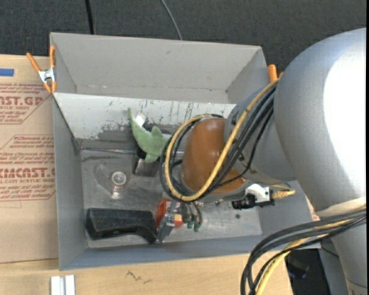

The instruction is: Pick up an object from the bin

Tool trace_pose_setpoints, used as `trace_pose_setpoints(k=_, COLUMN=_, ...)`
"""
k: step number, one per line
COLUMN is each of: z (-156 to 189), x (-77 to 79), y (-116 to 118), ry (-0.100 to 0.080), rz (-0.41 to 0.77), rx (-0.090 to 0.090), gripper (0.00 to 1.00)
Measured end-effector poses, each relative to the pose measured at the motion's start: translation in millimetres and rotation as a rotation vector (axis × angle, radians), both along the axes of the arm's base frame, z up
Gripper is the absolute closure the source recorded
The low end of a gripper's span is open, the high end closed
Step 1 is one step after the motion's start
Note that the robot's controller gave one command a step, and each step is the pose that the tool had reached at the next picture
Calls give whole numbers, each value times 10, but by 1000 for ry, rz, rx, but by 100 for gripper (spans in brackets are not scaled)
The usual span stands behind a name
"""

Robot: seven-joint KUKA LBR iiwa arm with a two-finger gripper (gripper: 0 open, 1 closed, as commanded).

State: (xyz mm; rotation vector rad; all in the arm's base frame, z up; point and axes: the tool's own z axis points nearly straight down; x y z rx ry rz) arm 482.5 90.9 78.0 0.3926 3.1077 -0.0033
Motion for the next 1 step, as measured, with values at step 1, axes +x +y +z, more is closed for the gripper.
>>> trace_pose_setpoints(k=1, z=117, x=-26, y=6, ry=12, rz=1, rx=1, gripper=100)
